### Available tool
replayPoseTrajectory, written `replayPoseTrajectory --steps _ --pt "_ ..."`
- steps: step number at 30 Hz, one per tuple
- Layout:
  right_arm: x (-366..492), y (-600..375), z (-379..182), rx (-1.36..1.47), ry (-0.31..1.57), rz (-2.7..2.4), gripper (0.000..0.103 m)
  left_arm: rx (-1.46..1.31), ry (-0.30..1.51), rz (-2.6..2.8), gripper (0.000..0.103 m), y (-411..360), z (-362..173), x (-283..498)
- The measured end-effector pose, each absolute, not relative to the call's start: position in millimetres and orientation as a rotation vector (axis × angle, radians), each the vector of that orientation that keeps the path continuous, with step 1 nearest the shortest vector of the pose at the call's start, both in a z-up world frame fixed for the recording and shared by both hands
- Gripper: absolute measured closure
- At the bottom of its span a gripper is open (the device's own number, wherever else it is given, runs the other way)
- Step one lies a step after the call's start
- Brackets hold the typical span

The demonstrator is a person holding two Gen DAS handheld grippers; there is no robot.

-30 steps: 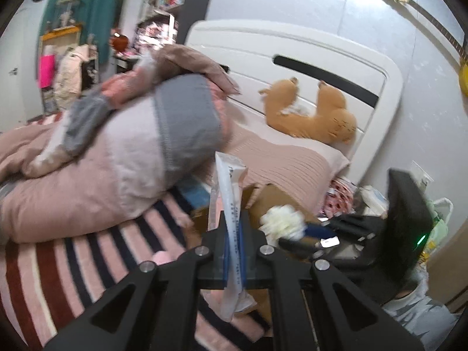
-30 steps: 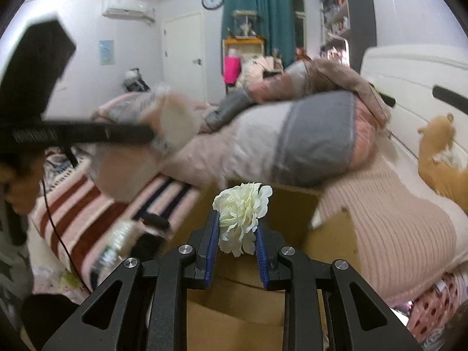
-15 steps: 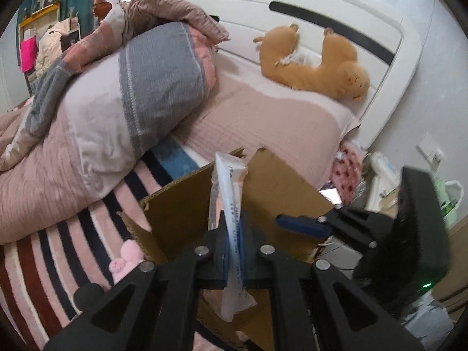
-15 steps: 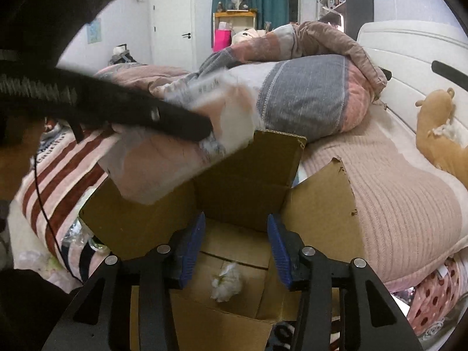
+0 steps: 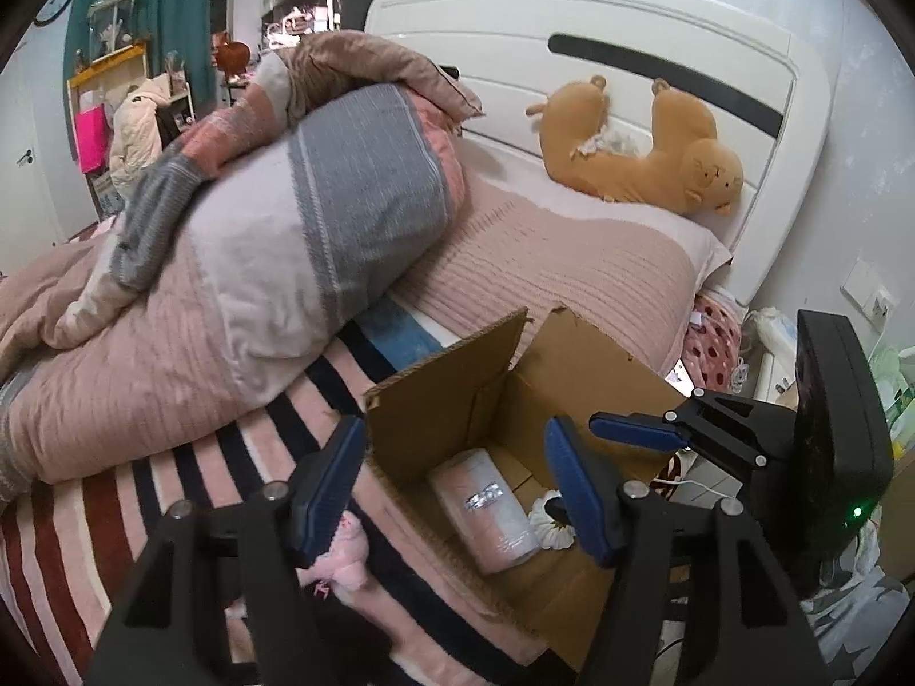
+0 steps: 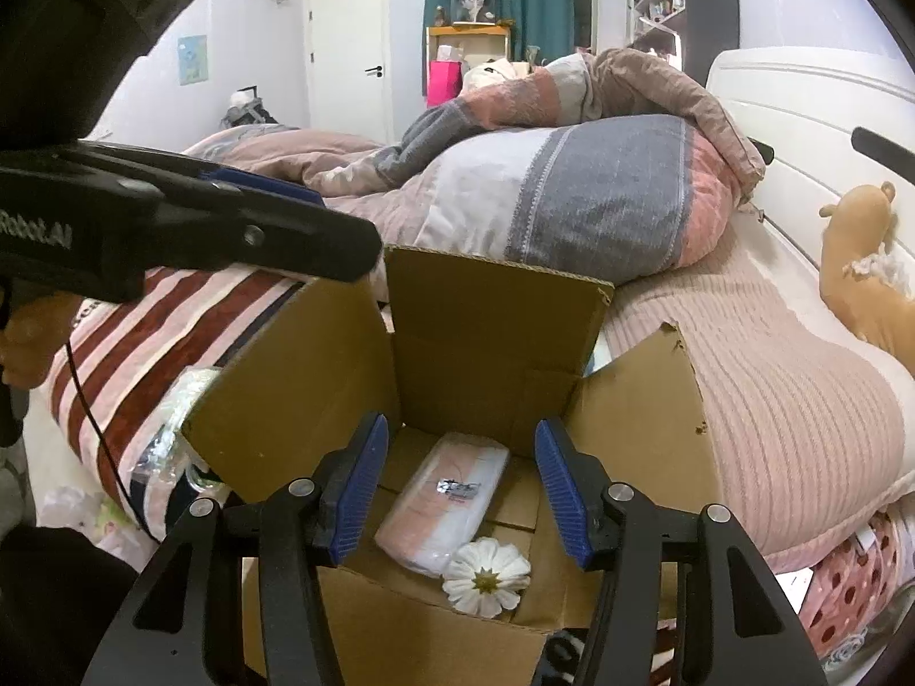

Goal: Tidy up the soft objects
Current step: 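Carry the white flower into the cardboard box and open the right gripper, then move the right gripper back and close on the black fluffy plush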

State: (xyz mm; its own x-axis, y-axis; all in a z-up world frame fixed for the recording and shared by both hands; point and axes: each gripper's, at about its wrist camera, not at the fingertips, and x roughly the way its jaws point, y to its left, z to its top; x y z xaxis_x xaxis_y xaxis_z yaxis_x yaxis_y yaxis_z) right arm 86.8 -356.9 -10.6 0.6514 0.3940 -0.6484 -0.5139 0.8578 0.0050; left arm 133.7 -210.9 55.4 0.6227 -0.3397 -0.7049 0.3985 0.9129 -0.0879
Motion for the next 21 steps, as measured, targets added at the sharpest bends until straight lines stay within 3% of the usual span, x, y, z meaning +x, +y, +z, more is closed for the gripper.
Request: replayPoseTrajectory --steps 13,21 --pt "56.9 -312.2 27.8 -0.214 0.590 0.614 0.052 0.017 0.696 -0.324 0.038 -124.7 68.5 86.9" --pt "36.9 -245.0 35.2 -0.251 0.587 0.784 0.052 -0.012 0.686 -0.205 0.038 -51.0 48.1 59.7"
